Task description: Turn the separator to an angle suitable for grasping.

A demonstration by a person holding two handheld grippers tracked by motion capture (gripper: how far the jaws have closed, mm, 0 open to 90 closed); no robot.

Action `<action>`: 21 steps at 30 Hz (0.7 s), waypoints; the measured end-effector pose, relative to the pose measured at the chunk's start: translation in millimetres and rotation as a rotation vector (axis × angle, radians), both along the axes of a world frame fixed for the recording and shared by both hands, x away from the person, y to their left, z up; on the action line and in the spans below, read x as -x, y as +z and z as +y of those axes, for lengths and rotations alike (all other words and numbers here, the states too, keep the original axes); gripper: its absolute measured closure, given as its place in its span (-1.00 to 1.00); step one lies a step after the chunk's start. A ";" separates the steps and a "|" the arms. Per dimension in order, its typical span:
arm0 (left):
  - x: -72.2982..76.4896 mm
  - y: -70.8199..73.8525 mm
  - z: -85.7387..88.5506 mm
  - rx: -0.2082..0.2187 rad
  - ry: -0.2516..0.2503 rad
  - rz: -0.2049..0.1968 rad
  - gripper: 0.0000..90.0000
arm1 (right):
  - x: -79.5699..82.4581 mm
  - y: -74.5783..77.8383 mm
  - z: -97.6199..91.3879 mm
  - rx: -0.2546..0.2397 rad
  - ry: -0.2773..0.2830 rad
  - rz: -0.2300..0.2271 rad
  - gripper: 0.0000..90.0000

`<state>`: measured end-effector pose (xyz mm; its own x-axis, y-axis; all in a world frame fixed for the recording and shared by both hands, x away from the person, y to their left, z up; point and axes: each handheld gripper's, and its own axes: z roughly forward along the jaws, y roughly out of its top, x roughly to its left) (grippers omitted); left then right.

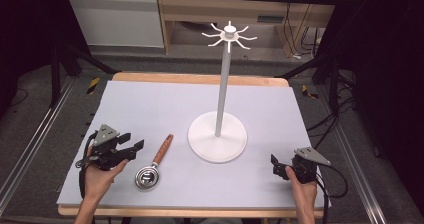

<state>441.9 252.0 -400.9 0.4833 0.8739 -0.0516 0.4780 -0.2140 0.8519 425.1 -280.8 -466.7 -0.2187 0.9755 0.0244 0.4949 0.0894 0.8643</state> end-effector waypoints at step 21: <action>-21.1 6.5 -35.4 -0.069 -0.070 0.053 0.00 | -0.1 0.4 -1.4 0.001 -0.001 -0.005 -0.92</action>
<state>462.9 216.6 -394.4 0.5417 0.8404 -0.0196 0.5034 -0.3056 0.8082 425.1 -282.3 -466.3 -0.2178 0.9757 0.0219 0.4907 0.0901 0.8667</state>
